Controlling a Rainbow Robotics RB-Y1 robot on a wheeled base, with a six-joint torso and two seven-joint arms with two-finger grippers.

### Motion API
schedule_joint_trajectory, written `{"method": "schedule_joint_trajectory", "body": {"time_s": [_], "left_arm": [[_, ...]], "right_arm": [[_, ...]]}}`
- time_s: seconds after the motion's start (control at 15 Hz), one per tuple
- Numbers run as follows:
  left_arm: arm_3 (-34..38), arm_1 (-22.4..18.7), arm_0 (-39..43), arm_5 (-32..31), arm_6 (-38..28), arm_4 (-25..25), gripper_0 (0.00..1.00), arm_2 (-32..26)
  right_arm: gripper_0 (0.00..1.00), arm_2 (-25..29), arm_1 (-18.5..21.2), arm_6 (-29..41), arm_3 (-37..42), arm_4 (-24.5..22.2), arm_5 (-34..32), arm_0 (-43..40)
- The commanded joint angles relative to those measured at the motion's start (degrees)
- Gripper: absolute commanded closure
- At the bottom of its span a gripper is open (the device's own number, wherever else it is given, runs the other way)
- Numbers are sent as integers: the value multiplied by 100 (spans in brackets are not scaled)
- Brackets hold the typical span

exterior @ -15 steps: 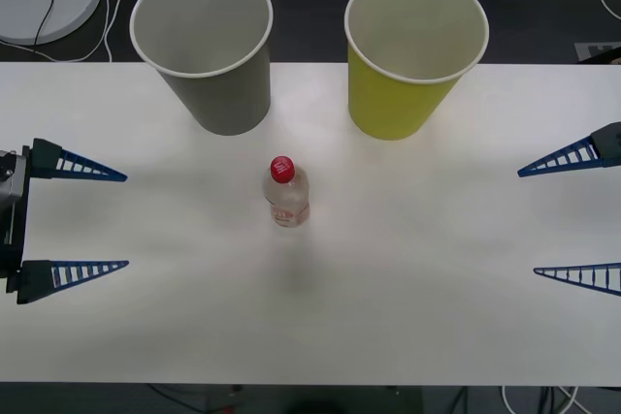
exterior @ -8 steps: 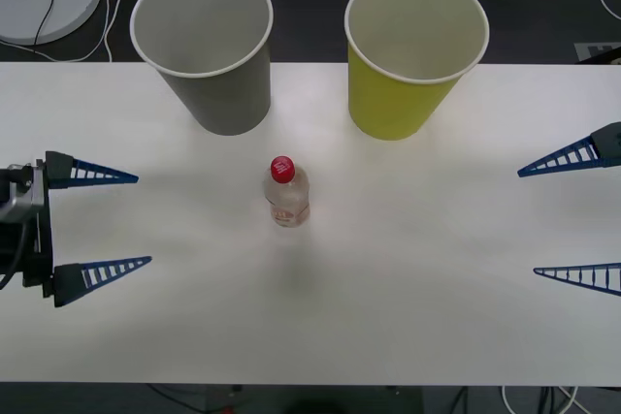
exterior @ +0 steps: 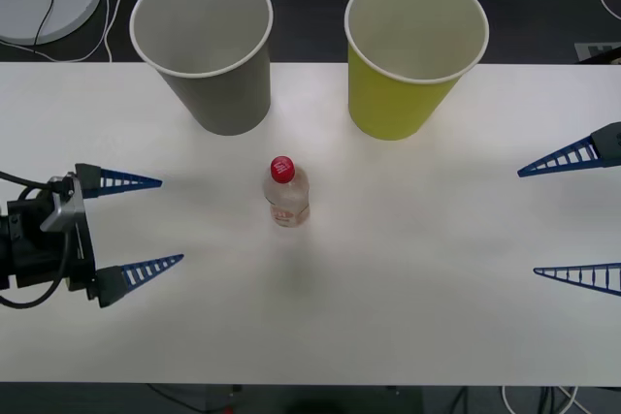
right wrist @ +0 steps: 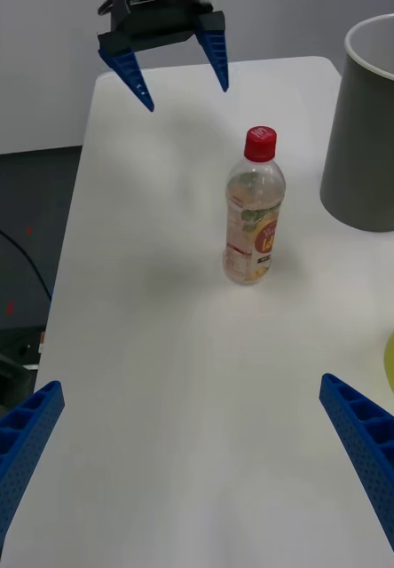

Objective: Put the can into the green bin and the plastic bottle into the gray bin

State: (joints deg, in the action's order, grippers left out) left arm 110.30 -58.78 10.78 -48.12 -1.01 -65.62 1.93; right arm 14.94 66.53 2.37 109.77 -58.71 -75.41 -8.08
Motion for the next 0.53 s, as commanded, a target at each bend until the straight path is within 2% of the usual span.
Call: {"method": "schedule_joint_trajectory", "body": {"time_s": [0.07,0.33,0.53], "left_arm": [[0,297,-67,92,22,-267,0,150],[0,772,-173,241,-22,-794,0,282],[-87,886,-357,531,-57,-891,0,607]], "right_arm": [[0,0,0,0,1,0,0,0],[0,0,0,0,1,0,0,0],[0,0,0,0,1,0,0,0]]}}
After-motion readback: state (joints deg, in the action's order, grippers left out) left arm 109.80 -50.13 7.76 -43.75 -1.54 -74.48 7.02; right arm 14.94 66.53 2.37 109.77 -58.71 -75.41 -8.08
